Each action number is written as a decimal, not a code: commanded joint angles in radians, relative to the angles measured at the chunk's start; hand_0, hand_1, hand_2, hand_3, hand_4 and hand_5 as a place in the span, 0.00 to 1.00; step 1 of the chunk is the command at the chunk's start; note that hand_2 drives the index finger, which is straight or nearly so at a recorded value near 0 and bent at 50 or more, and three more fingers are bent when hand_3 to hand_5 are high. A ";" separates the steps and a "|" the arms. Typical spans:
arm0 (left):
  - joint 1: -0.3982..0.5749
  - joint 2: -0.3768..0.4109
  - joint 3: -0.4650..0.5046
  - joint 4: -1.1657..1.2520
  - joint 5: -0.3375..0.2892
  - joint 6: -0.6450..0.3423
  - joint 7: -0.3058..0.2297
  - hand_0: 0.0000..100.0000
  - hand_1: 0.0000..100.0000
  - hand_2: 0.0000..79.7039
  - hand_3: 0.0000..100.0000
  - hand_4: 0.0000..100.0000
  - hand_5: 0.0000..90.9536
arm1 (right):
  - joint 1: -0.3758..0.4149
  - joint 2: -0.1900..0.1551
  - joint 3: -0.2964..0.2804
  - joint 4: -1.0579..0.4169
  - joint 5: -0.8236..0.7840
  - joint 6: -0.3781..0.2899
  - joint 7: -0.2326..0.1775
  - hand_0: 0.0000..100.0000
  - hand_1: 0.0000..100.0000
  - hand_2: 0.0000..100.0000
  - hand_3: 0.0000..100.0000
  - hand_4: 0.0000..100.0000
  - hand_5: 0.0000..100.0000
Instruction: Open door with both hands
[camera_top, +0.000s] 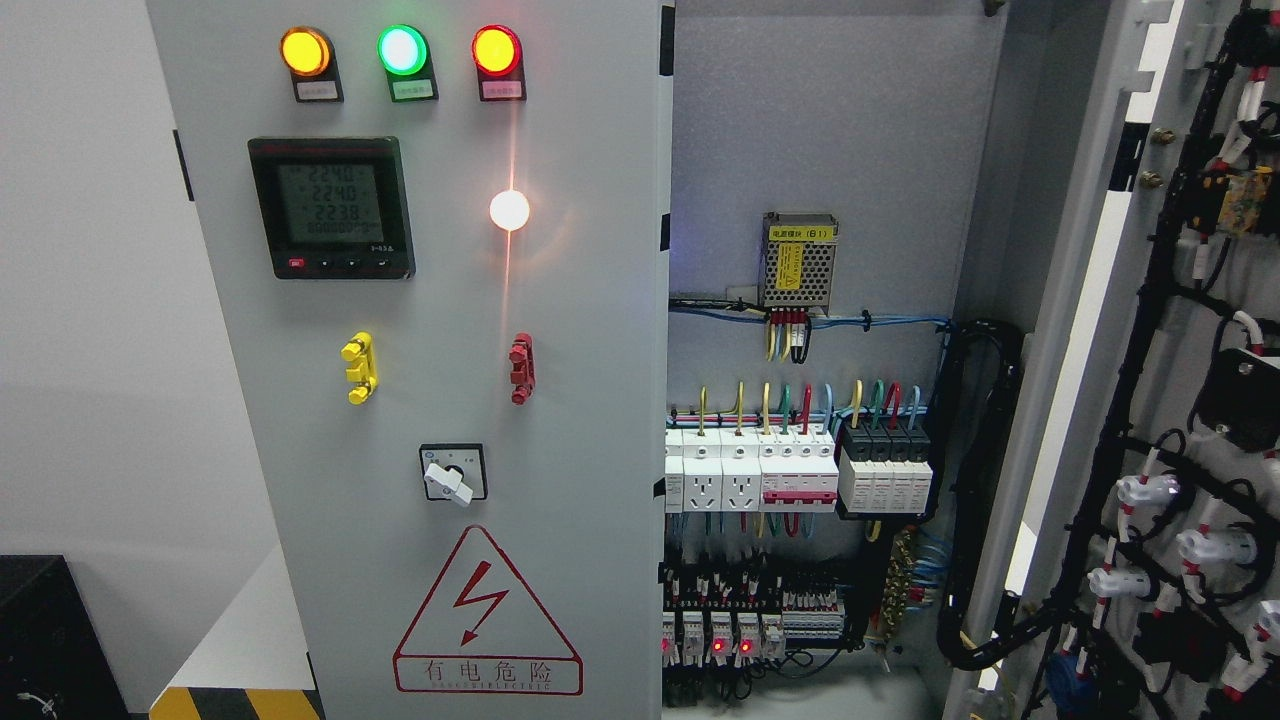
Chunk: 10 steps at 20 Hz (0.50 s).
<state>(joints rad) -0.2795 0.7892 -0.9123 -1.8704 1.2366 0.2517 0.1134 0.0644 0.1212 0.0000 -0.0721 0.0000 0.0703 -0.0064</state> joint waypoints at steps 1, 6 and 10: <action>0.279 0.022 0.134 0.212 -0.080 -0.002 -0.004 0.00 0.00 0.00 0.00 0.00 0.00 | 0.000 0.000 0.023 0.000 0.017 0.000 -0.001 0.00 0.00 0.00 0.00 0.00 0.00; 0.425 -0.088 0.208 0.428 -0.177 -0.032 -0.004 0.00 0.00 0.00 0.00 0.00 0.00 | 0.000 0.000 0.023 0.000 0.018 0.000 -0.001 0.00 0.00 0.00 0.00 0.00 0.00; 0.445 -0.211 0.242 0.681 -0.215 -0.049 -0.004 0.00 0.00 0.00 0.00 0.00 0.00 | -0.006 -0.002 0.023 -0.012 0.018 0.000 -0.001 0.00 0.00 0.00 0.00 0.00 0.00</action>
<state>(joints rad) 0.0637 0.7347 -0.7920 -1.6083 1.0890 0.2132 0.1073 0.0641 0.1211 0.0000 -0.0727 0.0000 0.0703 -0.0072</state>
